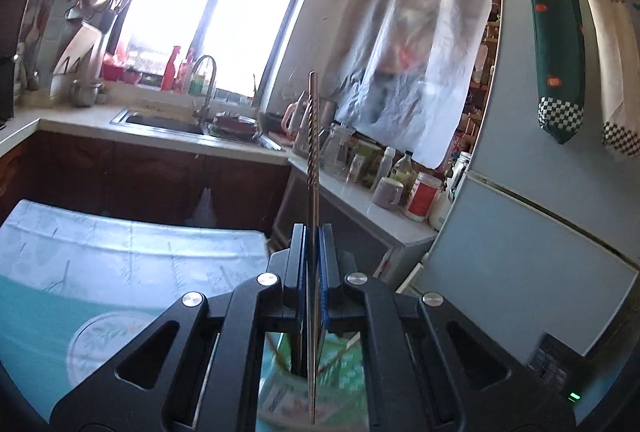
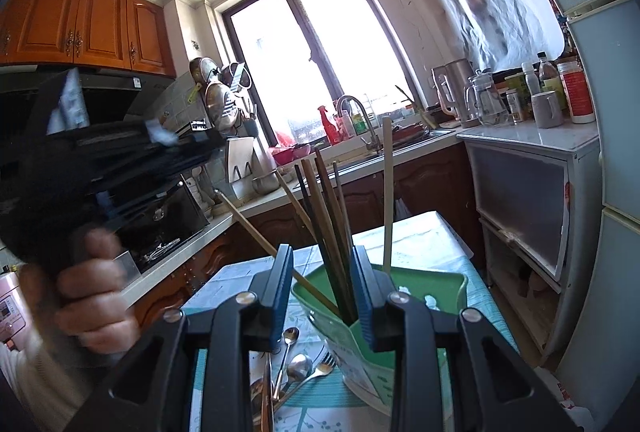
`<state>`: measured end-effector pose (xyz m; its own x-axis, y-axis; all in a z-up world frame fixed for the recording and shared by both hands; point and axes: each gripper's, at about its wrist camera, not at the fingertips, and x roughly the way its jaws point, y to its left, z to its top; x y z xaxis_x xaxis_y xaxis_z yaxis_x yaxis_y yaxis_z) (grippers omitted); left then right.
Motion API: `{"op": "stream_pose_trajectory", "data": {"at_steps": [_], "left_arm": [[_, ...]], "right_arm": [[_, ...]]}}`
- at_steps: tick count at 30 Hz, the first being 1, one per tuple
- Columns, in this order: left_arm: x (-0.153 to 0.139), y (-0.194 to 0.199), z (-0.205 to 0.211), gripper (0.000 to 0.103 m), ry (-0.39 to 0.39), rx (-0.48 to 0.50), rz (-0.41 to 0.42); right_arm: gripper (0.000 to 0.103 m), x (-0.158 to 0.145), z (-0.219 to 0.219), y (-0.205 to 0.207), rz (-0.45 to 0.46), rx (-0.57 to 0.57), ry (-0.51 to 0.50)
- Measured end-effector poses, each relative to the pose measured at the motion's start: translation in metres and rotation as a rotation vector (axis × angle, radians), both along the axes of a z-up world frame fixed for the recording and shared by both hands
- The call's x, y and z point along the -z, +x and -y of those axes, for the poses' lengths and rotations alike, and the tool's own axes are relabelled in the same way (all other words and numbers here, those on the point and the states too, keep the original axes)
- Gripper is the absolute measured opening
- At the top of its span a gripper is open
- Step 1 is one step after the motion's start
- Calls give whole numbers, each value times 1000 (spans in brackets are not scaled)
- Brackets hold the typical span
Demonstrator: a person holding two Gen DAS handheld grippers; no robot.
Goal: Organize utensils
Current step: 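Lift the metal chopstick with the left tool and lower it into the holder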
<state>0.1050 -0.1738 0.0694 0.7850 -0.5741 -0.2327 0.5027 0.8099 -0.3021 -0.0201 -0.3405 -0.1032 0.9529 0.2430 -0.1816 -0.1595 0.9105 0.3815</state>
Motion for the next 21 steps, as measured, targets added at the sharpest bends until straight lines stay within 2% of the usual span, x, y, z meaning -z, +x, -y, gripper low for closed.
{"op": "stream_pose_trajectory", "data": {"at_steps": [4, 7, 10, 13, 21], "left_arm": [[24, 31, 30, 3, -13, 2, 6], [38, 43, 46, 3, -14, -26, 65], [41, 50, 54, 3, -32, -24, 86], [45, 48, 58, 3, -27, -23, 128], [54, 18, 51, 3, -29, 31, 190]], "right_arm": [[29, -1, 2, 3, -38, -59, 4], [29, -5, -1, 9, -64, -67, -35], [22, -7, -6, 20, -94, -89, -92], [15, -6, -8, 32, -120, -122, -104], [15, -14, -13, 54, -138, -205, -136]]}}
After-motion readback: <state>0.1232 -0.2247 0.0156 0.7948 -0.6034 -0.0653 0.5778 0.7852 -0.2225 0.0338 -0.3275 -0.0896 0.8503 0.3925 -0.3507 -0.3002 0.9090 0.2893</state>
